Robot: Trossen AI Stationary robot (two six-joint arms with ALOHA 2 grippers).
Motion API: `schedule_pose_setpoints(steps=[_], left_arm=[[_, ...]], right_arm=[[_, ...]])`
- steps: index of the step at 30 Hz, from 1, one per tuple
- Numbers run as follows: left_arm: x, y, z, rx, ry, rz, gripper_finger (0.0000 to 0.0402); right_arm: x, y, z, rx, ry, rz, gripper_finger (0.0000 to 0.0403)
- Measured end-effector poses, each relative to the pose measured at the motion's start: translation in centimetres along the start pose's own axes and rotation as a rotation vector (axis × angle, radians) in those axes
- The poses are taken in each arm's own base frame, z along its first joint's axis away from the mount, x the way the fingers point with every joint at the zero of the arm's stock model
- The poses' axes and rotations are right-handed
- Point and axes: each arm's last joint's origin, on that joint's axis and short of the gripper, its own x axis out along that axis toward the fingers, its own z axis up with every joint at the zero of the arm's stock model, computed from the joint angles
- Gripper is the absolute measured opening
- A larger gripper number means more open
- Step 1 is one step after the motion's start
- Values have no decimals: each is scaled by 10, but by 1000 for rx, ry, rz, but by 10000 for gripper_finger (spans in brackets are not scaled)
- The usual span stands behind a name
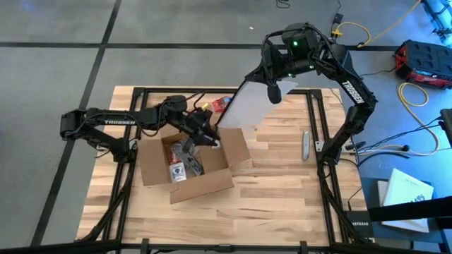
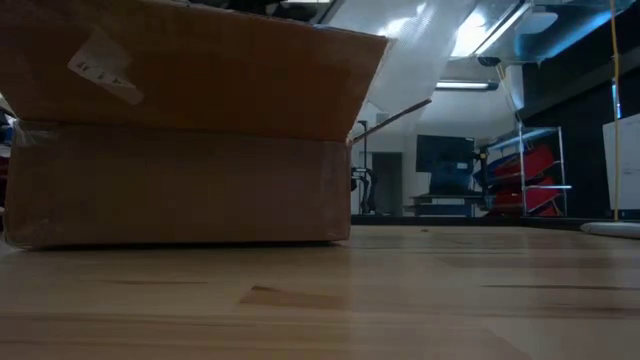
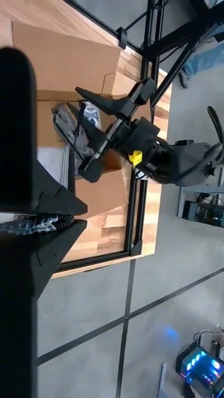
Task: Unpack boxes
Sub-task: Open the transparent zip bag
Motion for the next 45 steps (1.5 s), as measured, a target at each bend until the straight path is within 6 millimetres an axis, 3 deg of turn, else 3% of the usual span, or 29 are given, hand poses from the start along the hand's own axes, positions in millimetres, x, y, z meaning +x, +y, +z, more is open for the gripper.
schedule_pose_setpoints(steps=[10, 19, 29, 45], left_arm=[[-1, 2, 6, 23, -64, 69, 286], [-1, 3, 8, 16, -90, 129, 365], [1, -1, 11, 86, -117, 114, 399], [-5, 9, -22, -204, 179, 194, 399]], right_arm=[[0, 1, -1, 33, 1, 27, 0], [0, 1, -1, 46, 3, 30, 0], [0, 1, -1, 46, 3, 30, 0], [0, 1, -1, 59, 4, 31, 0]])
